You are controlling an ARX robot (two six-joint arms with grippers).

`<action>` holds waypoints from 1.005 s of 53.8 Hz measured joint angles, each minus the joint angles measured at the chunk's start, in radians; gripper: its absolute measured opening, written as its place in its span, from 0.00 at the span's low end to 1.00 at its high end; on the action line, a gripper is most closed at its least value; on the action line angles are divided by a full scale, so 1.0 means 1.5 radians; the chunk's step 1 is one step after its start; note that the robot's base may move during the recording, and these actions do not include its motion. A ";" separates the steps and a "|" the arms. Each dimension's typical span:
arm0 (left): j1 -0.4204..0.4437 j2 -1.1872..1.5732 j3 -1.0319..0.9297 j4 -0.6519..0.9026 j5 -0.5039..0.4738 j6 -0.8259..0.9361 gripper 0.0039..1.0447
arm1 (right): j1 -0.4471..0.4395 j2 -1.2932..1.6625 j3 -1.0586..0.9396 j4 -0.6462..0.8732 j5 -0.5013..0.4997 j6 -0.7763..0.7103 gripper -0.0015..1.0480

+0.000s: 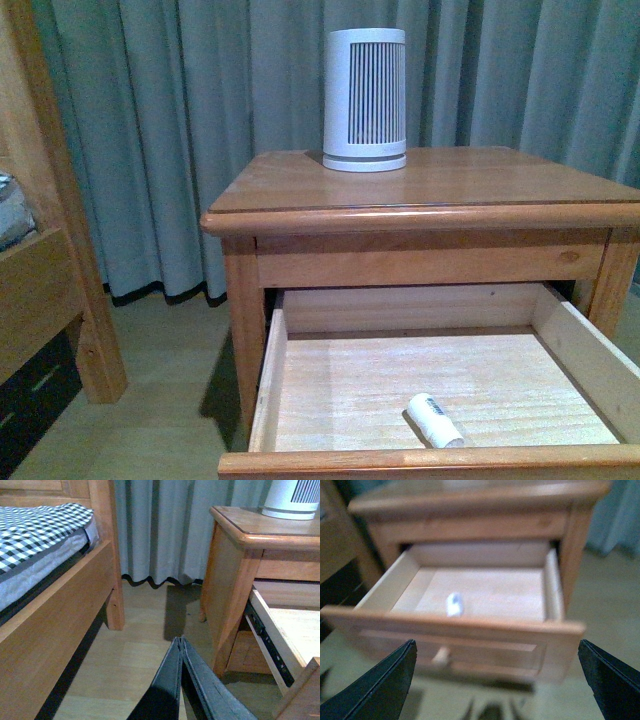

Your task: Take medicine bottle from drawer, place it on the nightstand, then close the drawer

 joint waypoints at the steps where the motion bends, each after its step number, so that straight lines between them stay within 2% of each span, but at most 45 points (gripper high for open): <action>1: 0.000 -0.001 0.000 0.000 0.000 0.000 0.02 | 0.008 0.030 0.022 0.014 0.005 -0.004 0.93; 11: 0.000 -0.003 0.000 0.000 0.000 0.000 0.02 | 0.072 0.361 0.236 0.122 0.124 -0.075 0.93; 15: 0.000 -0.003 0.000 0.000 0.000 0.000 0.02 | 0.089 0.485 0.302 0.130 0.162 -0.093 0.93; 29: 0.000 -0.003 0.000 0.000 0.000 0.000 0.49 | 0.172 0.851 0.485 0.068 0.258 -0.081 0.93; 45: 0.000 -0.003 0.000 0.000 0.000 0.000 0.94 | 0.252 1.012 0.573 0.038 0.296 -0.080 0.93; 54: 0.000 -0.003 0.000 0.000 0.000 0.001 0.94 | 0.258 1.059 0.584 0.030 0.312 -0.070 0.93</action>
